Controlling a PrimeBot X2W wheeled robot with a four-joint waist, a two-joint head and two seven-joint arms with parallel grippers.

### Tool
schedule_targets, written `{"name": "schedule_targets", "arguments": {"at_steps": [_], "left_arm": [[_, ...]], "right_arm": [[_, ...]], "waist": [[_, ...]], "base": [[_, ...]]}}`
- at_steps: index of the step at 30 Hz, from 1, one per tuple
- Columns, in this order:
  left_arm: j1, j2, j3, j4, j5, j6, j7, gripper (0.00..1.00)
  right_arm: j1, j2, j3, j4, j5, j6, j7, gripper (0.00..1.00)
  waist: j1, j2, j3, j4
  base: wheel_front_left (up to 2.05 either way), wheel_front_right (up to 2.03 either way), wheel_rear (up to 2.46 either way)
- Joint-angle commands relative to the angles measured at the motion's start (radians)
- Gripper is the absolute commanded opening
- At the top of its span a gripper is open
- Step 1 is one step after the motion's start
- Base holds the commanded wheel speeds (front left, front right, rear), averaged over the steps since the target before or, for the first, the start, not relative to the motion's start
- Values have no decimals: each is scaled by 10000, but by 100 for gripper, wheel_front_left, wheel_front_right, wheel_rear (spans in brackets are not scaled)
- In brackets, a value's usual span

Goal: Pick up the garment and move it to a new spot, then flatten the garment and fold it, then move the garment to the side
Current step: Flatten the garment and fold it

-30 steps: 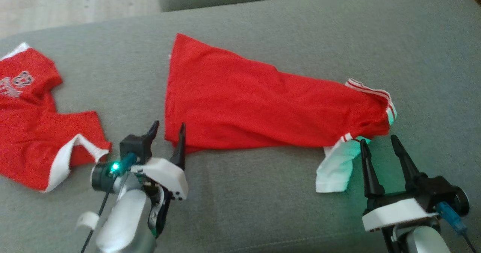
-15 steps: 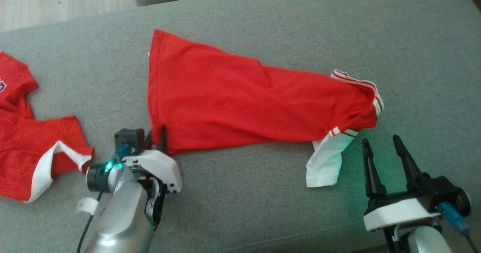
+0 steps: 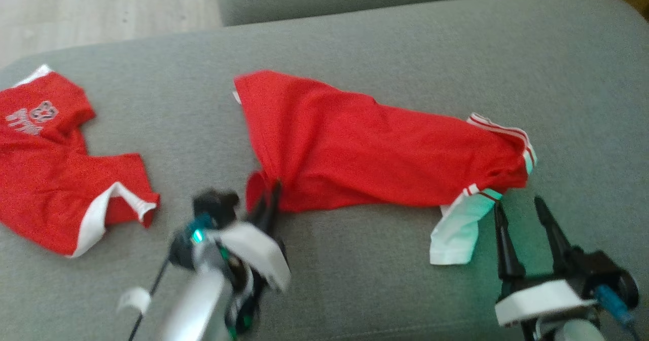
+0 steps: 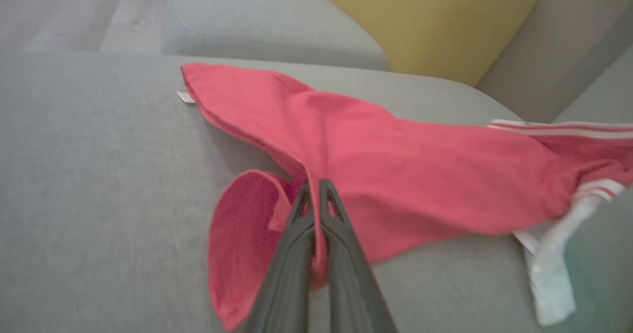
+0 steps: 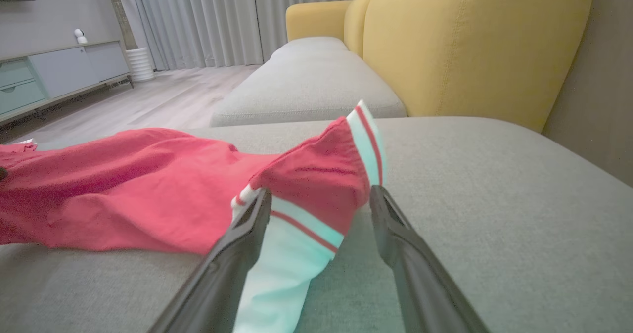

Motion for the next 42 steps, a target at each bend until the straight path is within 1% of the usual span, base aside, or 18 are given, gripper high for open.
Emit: {"name": "schedule_targets", "arguments": {"at_steps": [1,4,6,10,12,14,16,18,20,24,25,29,34,35,36,37,38,42], "left_arm": [[247,160,176,-733,-74,-9,193,0],[1391,323,-90,-2719,-384,18,1155,0],[2002,525,-277,-4169,-477,114,1777,0],[2639,679,-459,-6777,-791,323,2717,0],[2649,675,-395,-7515,-988,433,3026,0],[2439,743,-260,-7726,-972,551,3240,0],[2176,695,-48,-7453,-1159,654,3390,0],[1783,724,185,-6768,-1201,715,3490,0],[1258,947,452,-5855,-789,895,3336,0],[424,923,991,-4201,-639,1183,2764,0],[424,923,991,-4201,-639,1183,2764,0],[-456,806,1526,-3111,-809,1264,2098,0],[-1867,975,1948,-1529,-878,1314,2079,1],[-2140,1021,2064,-1123,-898,1362,2047,18],[-2403,1098,2168,-698,-867,1426,1950,40],[-2636,1205,2184,-277,-759,1443,1822,74],[-2823,1268,2191,118,-697,1433,1702,100],[-3151,1205,2322,1011,-776,1247,925,100]], "right_arm": [[37,-56,240,-222,96,-7,-38,100],[136,-56,238,-214,167,-7,-38,100],[132,-56,269,-235,209,-7,-38,100],[76,-56,382,-242,233,-7,-38,100],[-6,-56,471,-217,229,-7,-38,100],[-143,-56,550,-210,235,-7,-38,100],[-265,-56,588,-202,258,-7,-38,100],[-361,-56,636,-186,286,-7,-38,100],[-441,-56,708,-150,323,-7,-38,100],[-482,-56,676,-130,390,-7,-38,100],[-482,-56,676,-130,390,-7,-38,100],[-473,-56,544,-157,424,-7,-38,100],[-618,-56,570,-228,471,-7,-38,100],[-666,-56,602,-236,484,-7,-38,100],[-727,-56,642,-235,495,-7,-38,100],[-792,-56,693,-226,504,-7,-38,100],[-854,-56,749,-219,512,-7,-38,100],[-972,-56,729,-244,521,-7,-38,100]], "waist": [[0,0,-263,292],[0,0,-393,538],[0,0,-398,684],[0,0,-361,807],[0,0,-312,749],[0,0,-224,574],[0,0,-126,333],[0,0,-12,53],[0,0,106,-286],[0,0,351,-918],[0,0,351,-918],[0,0,600,-1336],[0,0,997,-1593],[0,0,1075,-1634],[0,0,1148,-1681],[0,0,1204,-1736],[0,0,1251,-1792],[0,0,1293,-1895]], "base": [[0,0,0],[0,0,0],[0,0,0],[0,0,0],[0,0,0],[0,0,0],[0,0,0],[0,0,0],[0,0,0],[0,0,0],[0,0,0],[0,0,0],[0,0,0],[0,0,0],[0,0,0],[0,0,0],[0,0,0],[0,0,0]]}}
